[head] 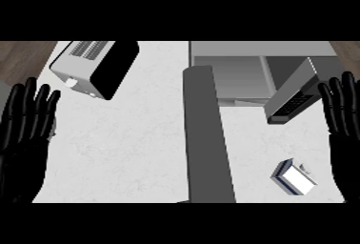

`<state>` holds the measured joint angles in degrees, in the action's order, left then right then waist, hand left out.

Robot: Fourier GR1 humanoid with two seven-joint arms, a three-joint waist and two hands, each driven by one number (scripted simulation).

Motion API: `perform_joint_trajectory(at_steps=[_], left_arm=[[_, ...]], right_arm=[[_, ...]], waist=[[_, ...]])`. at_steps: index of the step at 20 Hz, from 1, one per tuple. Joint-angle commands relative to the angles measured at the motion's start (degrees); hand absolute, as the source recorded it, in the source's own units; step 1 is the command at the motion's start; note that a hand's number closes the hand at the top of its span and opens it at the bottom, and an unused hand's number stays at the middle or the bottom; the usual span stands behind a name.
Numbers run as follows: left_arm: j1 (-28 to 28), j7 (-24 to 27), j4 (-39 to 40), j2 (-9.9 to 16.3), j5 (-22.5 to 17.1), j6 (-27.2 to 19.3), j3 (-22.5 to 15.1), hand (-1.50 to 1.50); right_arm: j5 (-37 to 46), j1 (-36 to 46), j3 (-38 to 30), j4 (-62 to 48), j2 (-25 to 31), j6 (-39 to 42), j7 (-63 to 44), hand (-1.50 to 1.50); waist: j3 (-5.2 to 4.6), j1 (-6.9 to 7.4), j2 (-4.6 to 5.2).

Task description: Pick up the milk, place it into the microwave and close the microwave

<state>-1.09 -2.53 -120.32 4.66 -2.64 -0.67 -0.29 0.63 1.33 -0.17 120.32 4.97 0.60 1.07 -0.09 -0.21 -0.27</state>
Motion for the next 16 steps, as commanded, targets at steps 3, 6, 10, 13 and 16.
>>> perform_joint_trajectory(at_steps=[3, 6, 10, 13, 16], left_arm=[[0.85, 4.78, 4.96, 2.97, -2.1, 3.31, 5.06, -1.5], [2.99, 4.35, 6.29, 4.15, -1.02, 2.21, 7.0, -1.5], [-0.66, 0.21, 5.76, 0.2, -3.23, 0.51, 4.84, -1.5], [-3.04, 2.07, 6.79, 1.93, -7.5, 4.44, 7.44, -1.5], [-8.08, 2.36, 2.51, -0.22, -6.26, 4.07, 5.31, -1.5]], right_arm=[[-7.93, -9.22, -0.24, 3.71, 3.87, 10.48, 3.46, -1.5], [-14.81, -16.64, 0.61, 4.88, 8.17, 21.08, 8.18, -1.5], [-27.26, -24.87, 3.93, 5.01, 9.21, 29.8, 6.74, -1.5], [-28.89, -32.06, 1.87, 6.45, 10.46, 34.48, 10.23, -1.5], [-26.45, -35.71, -0.3, 5.52, 9.62, 38.47, 13.45, -1.5]], waist=[[0.09, -0.29, 0.2], [0.16, -1.22, 0.12], [0.2, -1.16, -0.03], [0.12, -0.67, 0.04], [0.12, -0.26, 0.08]])
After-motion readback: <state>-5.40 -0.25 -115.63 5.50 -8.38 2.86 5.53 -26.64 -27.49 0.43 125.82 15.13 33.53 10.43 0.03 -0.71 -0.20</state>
